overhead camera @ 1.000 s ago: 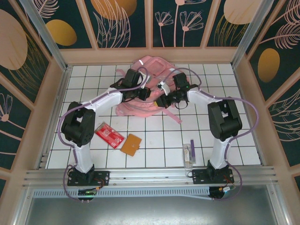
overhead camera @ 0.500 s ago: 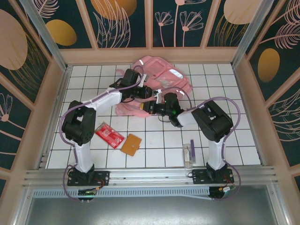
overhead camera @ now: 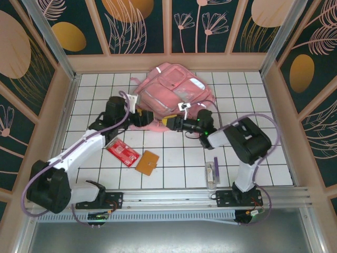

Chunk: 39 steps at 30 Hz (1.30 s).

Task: Pack the student bag

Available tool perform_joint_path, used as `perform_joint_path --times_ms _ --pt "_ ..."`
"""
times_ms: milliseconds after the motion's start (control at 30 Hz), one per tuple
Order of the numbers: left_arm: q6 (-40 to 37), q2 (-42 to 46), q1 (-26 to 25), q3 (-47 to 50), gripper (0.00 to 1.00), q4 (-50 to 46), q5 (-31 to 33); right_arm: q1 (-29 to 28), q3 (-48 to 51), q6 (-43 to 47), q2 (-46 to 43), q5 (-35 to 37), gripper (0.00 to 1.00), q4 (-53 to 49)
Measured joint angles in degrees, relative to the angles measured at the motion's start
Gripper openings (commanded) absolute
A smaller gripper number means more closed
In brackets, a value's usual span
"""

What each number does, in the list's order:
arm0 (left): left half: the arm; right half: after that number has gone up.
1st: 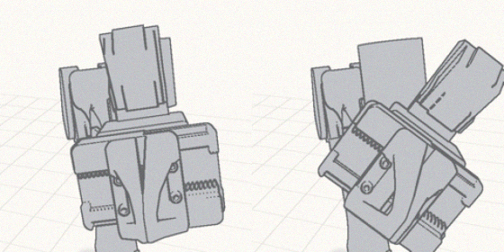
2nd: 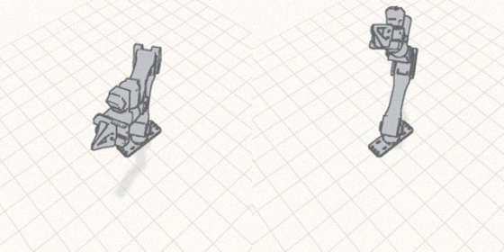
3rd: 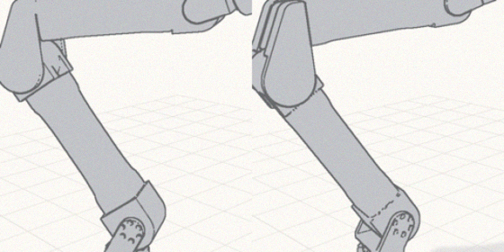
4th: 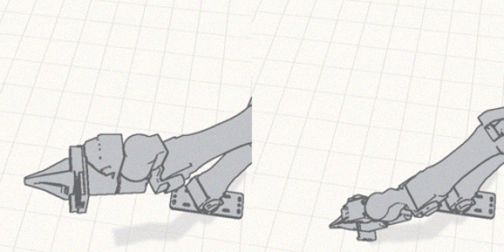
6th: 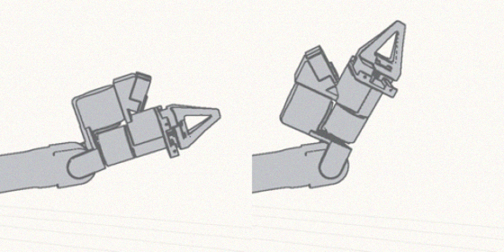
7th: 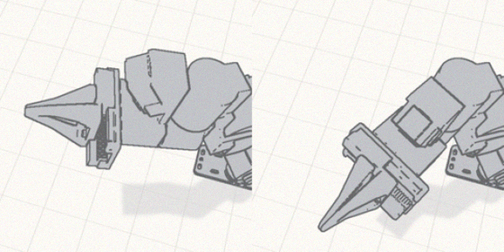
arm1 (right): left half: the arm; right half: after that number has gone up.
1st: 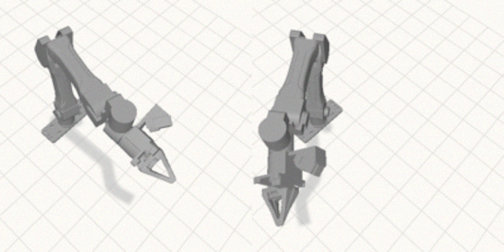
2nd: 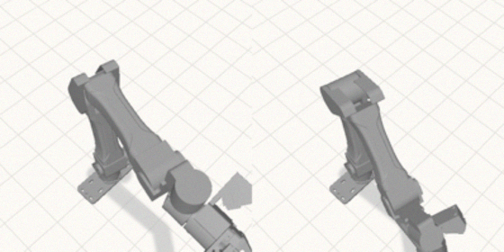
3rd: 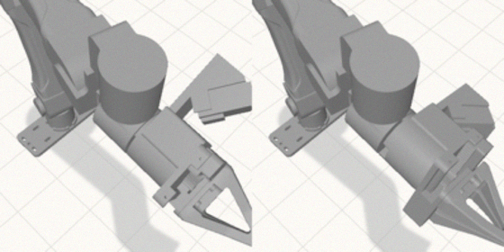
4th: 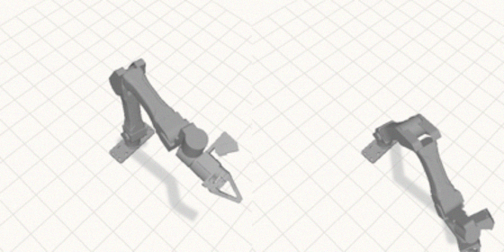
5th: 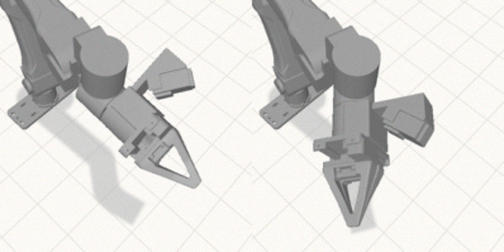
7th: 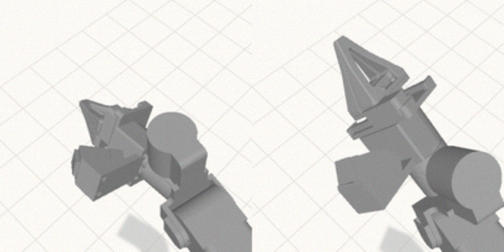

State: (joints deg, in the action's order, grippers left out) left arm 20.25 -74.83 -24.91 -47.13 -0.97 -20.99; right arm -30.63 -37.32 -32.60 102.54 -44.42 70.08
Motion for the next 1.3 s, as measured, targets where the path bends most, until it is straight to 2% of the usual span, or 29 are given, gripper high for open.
perform_joint_path --times_ms 100,200,367,567,733,900,967,1033,1100,1133,1300 --pt "-0.50 -4.26 -3.08 1.07 0.69 -0.09 0.42 3.54 -0.15 15.85 -7.52 -1.16 0.40 -7.69" --pt "-0.20 -7.61 -5.35 0.52 0.69 1.03 1.60 4.02 -6.67 36.37 -10.60 0.09 0.40 -24.09" --pt "1.33 -15.34 -6.12 -3.21 0.69 1.14 7.89 3.91 -22.21 68.72 -5.62 5.62 0.42 -51.65" --pt "2.21 -21.46 -6.25 -5.49 0.70 1.25 12.57 3.74 -27.32 89.05 3.34 10.69 0.46 -65.99" --pt "3.61 -21.99 -6.34 -5.79 0.66 2.71 12.83 2.34 -28.41 96.04 8.09 15.34 0.46 -68.32" --pt "4.83 -25.44 -6.12 -6.91 0.48 4.85 12.66 0.66 -28.41 97.26 8.31 18.78 0.42 -64.74" --pt "5.27 -26.97 -6.08 -7.50 0.36 5.03 13.14 0.52 -28.41 97.09 8.31 19.02 0.34 -63.87" --pt "5.57 -27.93 -6.05 -8.33 0.15 4.48 14.03 0.63 -28.41 96.89 8.31 18.62 0.19 -63.21" --pt "6.10 -28.24 -6.01 -8.96 0.04 3.80 14.36 0.90 -28.41 96.94 8.31 17.20 0.04 -62.66" --pt "6.32 -28.26 -6.01 -9.03 0.01 3.58 14.43 1.01 -28.41 96.67 8.31 16.28 0.00 -62.55" --pt "7.15 -26.43 -5.95 -8.13 0.00 4.02 13.07 3.19 -28.41 96.35 8.07 11.80 0.00 -62.77"
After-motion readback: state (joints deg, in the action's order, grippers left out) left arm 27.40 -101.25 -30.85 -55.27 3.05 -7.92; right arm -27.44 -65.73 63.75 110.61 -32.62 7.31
